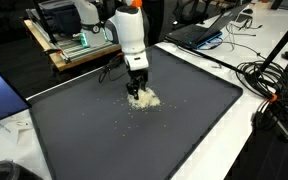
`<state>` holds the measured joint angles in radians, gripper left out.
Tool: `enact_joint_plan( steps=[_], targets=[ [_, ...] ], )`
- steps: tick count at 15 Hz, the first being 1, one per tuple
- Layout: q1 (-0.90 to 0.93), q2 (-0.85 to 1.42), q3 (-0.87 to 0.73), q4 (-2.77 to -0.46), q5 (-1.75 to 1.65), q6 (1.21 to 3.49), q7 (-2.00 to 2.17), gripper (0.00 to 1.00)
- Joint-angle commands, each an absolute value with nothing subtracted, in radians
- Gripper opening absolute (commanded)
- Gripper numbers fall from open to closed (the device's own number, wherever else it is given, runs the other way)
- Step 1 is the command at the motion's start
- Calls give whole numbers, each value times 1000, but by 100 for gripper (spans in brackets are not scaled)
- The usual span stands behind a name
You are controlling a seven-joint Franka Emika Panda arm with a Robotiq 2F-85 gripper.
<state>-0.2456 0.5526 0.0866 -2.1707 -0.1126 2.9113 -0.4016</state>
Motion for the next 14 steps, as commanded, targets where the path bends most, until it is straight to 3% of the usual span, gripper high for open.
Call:
enact_joint_plan(
  steps=[1,6,14],
  targets=[
    [-274,577,108,-2145,-109,2905,-439,39],
    [-281,571,116,-2144,-110,2899,-461,3],
    [-269,561,104,-2148,-115,2893,-456,1]
  ],
)
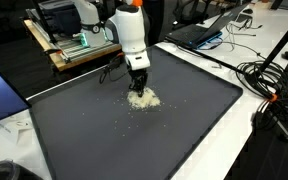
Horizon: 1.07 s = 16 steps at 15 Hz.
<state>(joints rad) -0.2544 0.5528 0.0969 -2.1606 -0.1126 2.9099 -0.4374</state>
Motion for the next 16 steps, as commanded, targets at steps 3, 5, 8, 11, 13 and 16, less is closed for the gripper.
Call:
enact_joint_plan(
  steps=[3,5,8,11,13,16],
  targets=[
    [-267,558,102,-2150,-117,2892,-454,1],
    [-257,558,90,-2152,-125,2900,-448,1],
    [-256,557,90,-2156,-134,2901,-460,1],
    [-253,555,83,-2158,-141,2904,-461,1],
    [-253,555,82,-2158,-144,2907,-464,1],
    [-255,545,85,-2162,-145,2893,-475,31]
  ],
)
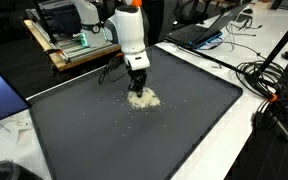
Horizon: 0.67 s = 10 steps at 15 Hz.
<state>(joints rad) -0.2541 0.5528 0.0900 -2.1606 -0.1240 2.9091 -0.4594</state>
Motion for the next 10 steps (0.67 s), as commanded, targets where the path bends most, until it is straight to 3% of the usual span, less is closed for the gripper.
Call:
enact_joint_plan(
  steps=[1,10],
  targets=[
    [-243,538,70,-2165,-154,2890,-467,32],
    [-168,431,-10,-2196,-201,2792,-408,94]
  ],
)
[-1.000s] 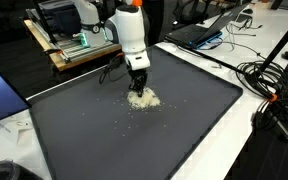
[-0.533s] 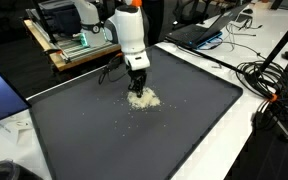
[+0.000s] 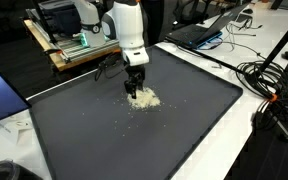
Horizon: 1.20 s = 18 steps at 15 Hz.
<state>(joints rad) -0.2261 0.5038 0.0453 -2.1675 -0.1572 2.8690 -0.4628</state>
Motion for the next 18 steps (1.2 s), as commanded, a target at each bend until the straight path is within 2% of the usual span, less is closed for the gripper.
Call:
enact_joint_plan(
  steps=[1,7,18],
  targets=[
    [-154,414,-14,-2196,-204,2759,-401,98],
    [15,347,-99,-2142,-311,2538,-149,100],
    [149,382,-83,-1988,-419,2258,243,100]
  ],
)
